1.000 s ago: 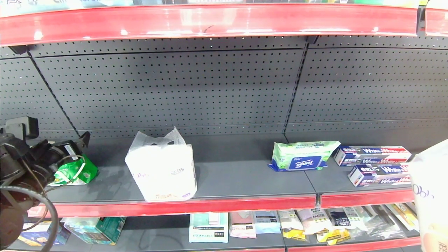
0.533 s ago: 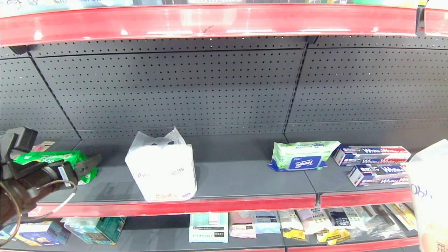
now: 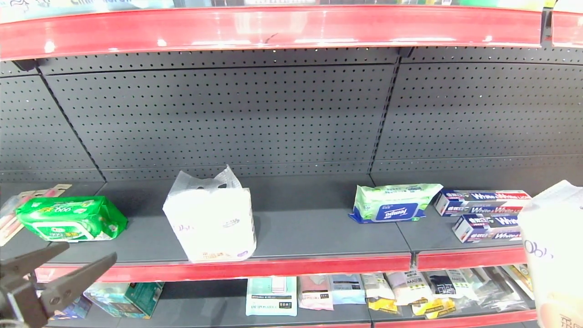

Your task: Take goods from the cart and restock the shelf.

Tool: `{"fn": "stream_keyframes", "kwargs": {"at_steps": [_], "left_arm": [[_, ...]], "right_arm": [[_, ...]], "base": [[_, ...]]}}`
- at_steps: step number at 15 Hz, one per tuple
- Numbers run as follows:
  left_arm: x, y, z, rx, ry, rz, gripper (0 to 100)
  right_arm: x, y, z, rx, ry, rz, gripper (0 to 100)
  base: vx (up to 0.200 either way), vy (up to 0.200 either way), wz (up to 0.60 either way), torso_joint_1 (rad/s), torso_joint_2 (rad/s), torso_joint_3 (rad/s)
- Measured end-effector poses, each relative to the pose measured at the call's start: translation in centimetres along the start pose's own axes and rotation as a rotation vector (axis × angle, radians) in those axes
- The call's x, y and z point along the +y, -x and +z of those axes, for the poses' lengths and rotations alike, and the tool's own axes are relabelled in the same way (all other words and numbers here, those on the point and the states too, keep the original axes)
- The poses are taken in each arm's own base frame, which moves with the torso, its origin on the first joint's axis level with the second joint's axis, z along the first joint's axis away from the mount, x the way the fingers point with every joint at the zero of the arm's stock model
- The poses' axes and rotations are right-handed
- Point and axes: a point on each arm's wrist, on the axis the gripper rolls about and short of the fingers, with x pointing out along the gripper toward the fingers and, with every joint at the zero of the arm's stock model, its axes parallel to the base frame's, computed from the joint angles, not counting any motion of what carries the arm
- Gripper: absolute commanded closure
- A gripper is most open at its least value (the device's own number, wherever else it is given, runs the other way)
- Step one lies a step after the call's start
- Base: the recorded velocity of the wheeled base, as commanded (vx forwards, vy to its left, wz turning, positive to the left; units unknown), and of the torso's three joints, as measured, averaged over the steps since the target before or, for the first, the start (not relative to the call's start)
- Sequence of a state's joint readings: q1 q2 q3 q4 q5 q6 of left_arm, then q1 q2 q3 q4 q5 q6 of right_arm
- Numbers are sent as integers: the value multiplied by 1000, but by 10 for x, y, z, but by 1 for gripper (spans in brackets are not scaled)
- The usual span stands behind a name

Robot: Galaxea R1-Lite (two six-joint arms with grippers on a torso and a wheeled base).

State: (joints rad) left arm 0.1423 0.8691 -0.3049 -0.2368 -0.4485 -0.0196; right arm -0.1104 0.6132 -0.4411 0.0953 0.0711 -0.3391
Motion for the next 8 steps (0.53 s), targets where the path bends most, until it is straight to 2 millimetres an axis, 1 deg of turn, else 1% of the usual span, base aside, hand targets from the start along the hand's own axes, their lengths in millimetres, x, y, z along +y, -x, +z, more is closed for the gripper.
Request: {"fn": "stream_keyframes", "kwargs": {"at_steps": [3,5,8], "left_arm": [[-21,36,-20,6,-54,-80,0],[-29,58,-31,-44,-97,-109,0],[-36,78,-45,-112,-135,-145,0]], "right_arm": [[1,1,0,-15,10,28,100],[1,2,0,-17,21,26,100],[0,4,3,-34,33,23,100]], "base": [[0,0,0,0,0,0],[0,0,0,0,0,0],[0,0,0,0,0,0]]}}
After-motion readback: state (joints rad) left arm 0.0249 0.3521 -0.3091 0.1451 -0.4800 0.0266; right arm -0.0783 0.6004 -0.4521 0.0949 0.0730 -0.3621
